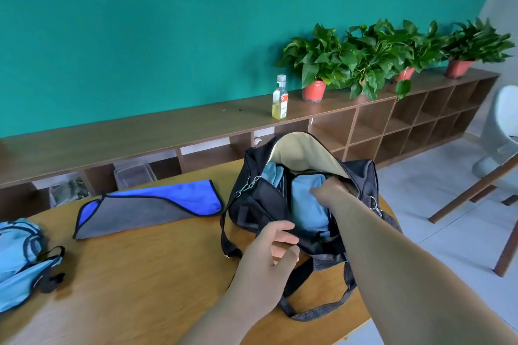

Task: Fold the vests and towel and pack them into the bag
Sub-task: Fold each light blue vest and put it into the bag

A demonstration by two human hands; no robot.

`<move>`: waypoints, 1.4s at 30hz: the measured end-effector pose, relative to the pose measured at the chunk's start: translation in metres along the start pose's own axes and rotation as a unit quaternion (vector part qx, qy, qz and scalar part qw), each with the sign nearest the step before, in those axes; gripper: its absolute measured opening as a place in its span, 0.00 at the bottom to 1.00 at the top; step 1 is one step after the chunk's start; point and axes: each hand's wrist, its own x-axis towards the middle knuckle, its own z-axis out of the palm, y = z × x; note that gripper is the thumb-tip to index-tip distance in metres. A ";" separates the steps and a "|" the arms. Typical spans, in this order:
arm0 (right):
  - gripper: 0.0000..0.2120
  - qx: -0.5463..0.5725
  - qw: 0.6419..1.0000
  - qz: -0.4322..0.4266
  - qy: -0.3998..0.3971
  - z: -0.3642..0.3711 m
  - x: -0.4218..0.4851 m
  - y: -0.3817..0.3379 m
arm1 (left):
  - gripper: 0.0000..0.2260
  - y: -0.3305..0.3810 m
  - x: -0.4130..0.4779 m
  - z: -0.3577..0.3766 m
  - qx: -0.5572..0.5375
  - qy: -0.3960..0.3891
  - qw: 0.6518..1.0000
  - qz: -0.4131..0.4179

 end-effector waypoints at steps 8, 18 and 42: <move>0.38 -0.214 0.972 -0.027 0.088 0.024 -0.001 0.006 | 0.16 -0.008 0.004 0.001 -0.003 0.011 1.000 0.000; 0.38 -0.343 0.938 -0.024 -0.052 0.047 -0.016 0.002 | 0.16 -0.018 0.002 0.010 0.002 0.001 1.000 -0.009; 0.34 -0.247 0.953 -0.163 0.059 0.037 -0.061 -0.017 | 0.17 -0.019 -0.003 -0.011 0.117 0.046 0.992 0.032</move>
